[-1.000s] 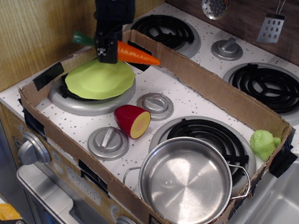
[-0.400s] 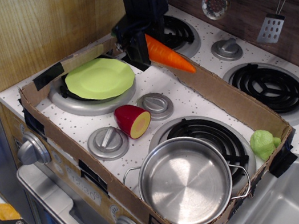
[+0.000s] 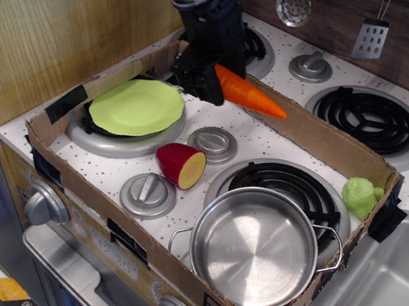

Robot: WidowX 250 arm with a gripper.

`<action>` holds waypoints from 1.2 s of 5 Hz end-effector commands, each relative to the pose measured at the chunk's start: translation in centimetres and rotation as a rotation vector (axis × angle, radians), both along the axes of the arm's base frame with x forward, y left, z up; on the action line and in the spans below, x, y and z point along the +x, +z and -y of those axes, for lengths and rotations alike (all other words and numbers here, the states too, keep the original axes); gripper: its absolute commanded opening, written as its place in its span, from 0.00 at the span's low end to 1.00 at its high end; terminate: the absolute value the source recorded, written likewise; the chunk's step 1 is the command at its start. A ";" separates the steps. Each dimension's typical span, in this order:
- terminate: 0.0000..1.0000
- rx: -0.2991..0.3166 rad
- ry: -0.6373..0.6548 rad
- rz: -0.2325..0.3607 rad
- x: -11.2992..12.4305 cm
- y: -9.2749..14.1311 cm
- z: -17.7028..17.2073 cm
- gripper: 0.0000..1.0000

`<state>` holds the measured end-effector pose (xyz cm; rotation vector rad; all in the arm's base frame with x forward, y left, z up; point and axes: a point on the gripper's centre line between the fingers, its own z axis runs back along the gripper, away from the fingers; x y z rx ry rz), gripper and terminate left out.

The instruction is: Take carrot off plate

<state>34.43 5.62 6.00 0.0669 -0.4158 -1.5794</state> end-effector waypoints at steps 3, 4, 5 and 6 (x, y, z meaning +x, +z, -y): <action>0.00 0.099 -0.091 0.099 2.9 -3.0 0.6 0.00; 0.00 0.165 -0.044 0.098 3.7 -1.7 0.9 1.00; 0.00 0.224 0.016 0.081 3.8 0.1 1.3 1.00; 0.00 0.286 0.077 0.075 3.4 2.7 2.1 1.00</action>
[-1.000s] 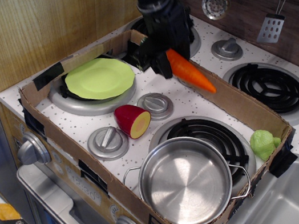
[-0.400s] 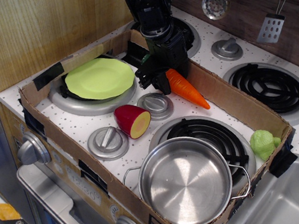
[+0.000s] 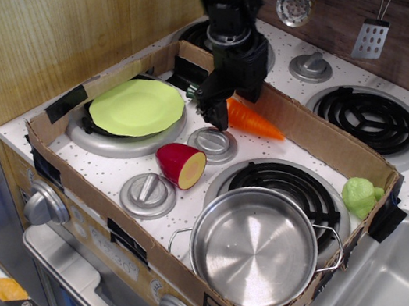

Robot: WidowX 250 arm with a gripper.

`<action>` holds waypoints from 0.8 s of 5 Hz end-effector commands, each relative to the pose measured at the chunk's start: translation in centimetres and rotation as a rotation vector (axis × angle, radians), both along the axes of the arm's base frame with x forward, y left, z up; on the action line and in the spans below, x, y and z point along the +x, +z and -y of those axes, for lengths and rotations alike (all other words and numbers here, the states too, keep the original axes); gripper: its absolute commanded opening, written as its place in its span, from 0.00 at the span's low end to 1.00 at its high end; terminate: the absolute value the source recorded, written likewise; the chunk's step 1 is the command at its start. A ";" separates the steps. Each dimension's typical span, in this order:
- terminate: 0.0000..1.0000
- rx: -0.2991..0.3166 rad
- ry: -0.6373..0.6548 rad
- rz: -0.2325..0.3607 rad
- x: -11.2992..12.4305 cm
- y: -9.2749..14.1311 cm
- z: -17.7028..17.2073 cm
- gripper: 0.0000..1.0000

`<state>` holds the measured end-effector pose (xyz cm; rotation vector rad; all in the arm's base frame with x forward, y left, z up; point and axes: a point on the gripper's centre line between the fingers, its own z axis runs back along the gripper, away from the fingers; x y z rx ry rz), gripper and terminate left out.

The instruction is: Take carrot off plate

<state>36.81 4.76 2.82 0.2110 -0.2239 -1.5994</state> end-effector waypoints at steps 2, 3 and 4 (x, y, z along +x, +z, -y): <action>0.00 0.057 0.111 0.067 0.2 9.4 1.7 1.00; 0.00 0.057 0.111 0.067 0.2 9.4 1.7 1.00; 0.00 0.057 0.111 0.067 0.2 9.4 1.7 1.00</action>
